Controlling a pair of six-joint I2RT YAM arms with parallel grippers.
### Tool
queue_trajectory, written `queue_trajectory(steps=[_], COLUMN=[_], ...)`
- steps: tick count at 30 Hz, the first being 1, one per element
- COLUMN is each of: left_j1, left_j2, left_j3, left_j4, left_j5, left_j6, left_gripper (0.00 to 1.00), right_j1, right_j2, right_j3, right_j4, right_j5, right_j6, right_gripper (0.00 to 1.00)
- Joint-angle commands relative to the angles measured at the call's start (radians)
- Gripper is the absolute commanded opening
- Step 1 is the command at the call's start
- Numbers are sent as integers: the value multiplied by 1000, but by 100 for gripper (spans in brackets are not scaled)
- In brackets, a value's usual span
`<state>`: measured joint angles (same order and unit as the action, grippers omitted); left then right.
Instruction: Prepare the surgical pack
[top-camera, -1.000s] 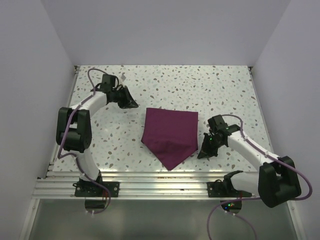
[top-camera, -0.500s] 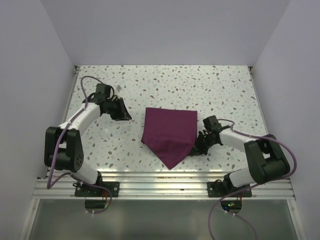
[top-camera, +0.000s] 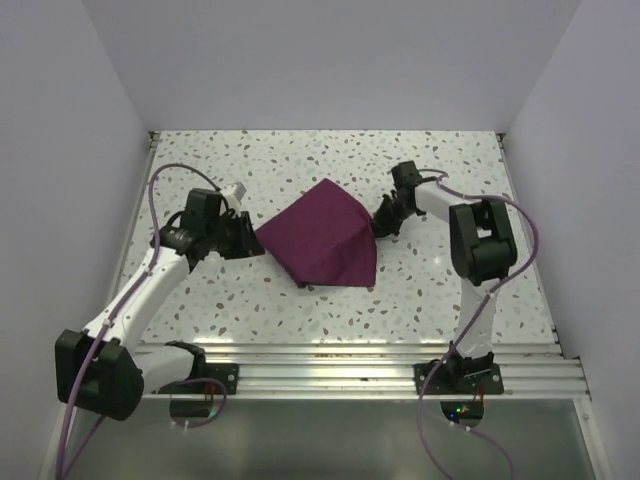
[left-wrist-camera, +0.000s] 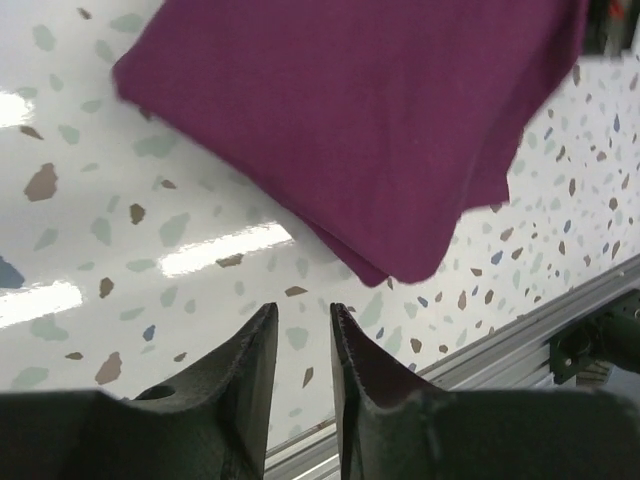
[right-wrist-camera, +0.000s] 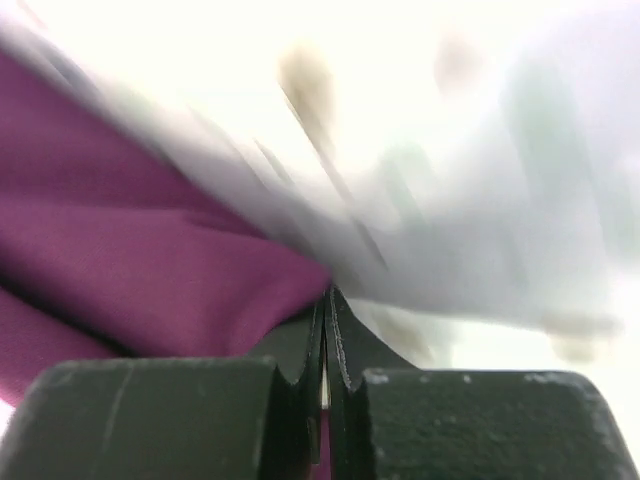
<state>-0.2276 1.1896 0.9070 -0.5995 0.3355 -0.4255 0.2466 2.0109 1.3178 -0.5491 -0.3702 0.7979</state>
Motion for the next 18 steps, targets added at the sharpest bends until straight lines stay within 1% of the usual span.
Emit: queue_trajectory(steps=[1, 2, 3, 4, 6, 7, 8, 9, 10, 11, 12, 13, 14, 15, 16, 18], left_j1=[-102, -149, -173, -191, -260, -283, -332, -355, -375, -404, -418, -444, -455, -466, -478, -512], left_j2=[-79, -85, -85, -73, -30, -10, 11, 36, 88, 116, 143, 197, 224, 282, 313, 401], left_j3=[12, 16, 27, 36, 70, 85, 120, 142, 162, 206, 226, 268, 289, 312, 335, 409], left_j4=[-14, -14, -17, -22, -26, -29, -34, -46, -55, -68, -80, -85, -91, -101, -112, -151], left_j5=[-82, -110, -127, -145, -190, -211, -261, -288, -314, -340, -369, -401, -412, -417, -421, -460], left_j6=[-1, -16, -24, -33, -44, -48, -55, -56, -59, -62, -61, -56, -52, -45, -36, -29], left_gripper=[33, 34, 35, 36, 37, 38, 38, 39, 40, 40, 41, 43, 44, 45, 46, 46], right_j1=[-4, -6, -9, -19, -52, -67, -84, -101, -131, -144, -151, -156, -158, -156, -158, -158], right_j2=[153, 184, 225, 233, 197, 166, 135, 105, 35, -1, -39, -104, -142, -176, -240, -294], right_j3=[292, 349, 445, 480, 483, 456, 424, 350, 309, 267, 192, 158, 123, 51, 14, -81], right_j4=[-182, -211, -245, -297, -318, -315, -314, -313, -304, -301, -296, -292, -288, -275, -267, -255], right_j5=[33, 37, 60, 76, 115, 128, 137, 154, 155, 157, 157, 162, 168, 166, 142, 119], right_j6=[-155, -192, -210, -227, -265, -275, -296, -307, -319, -348, -362, -388, -399, -404, -405, -414], right_gripper=[0, 2, 3, 5, 20, 29, 46, 52, 58, 72, 78, 87, 91, 94, 97, 99])
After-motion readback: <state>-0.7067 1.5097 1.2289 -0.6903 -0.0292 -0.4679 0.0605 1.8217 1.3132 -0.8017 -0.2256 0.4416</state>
